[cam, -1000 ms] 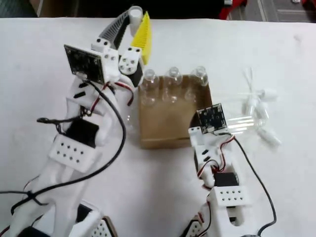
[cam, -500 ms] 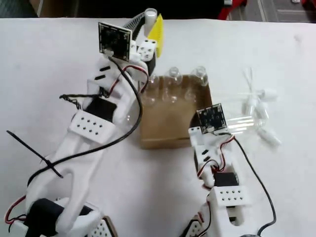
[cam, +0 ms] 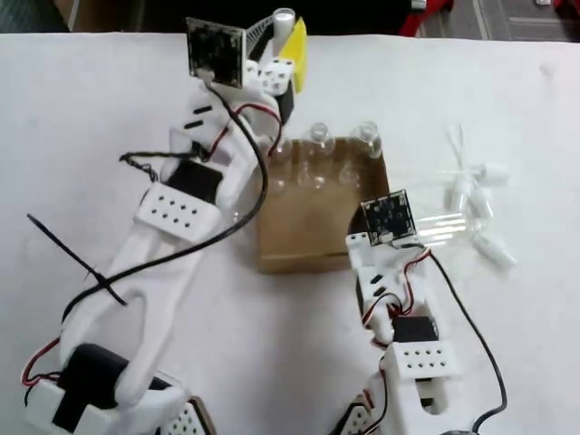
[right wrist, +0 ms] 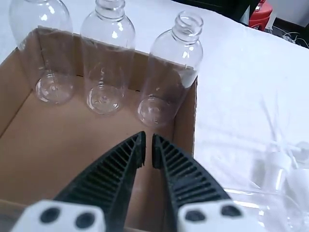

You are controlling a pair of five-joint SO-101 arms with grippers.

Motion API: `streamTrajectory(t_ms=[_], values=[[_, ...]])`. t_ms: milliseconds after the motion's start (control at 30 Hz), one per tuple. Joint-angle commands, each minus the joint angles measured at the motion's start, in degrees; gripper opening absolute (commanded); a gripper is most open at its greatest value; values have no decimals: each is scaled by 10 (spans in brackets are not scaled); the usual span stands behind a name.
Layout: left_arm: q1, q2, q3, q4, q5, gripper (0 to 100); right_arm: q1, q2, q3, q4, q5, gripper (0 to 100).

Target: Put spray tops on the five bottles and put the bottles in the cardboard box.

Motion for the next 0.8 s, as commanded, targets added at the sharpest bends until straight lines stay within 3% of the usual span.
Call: streamTrajectory(t_ms=[0, 367, 767], values=[[3, -4, -47, 7, 10, 22, 0, 2, -4, -13, 9, 18], [-7, -7, -51, 51, 10, 22, 0, 2, -4, -13, 9, 18], [-35, -8, -52, 38, 10, 22, 0, 2, -4, -13, 9, 18]])
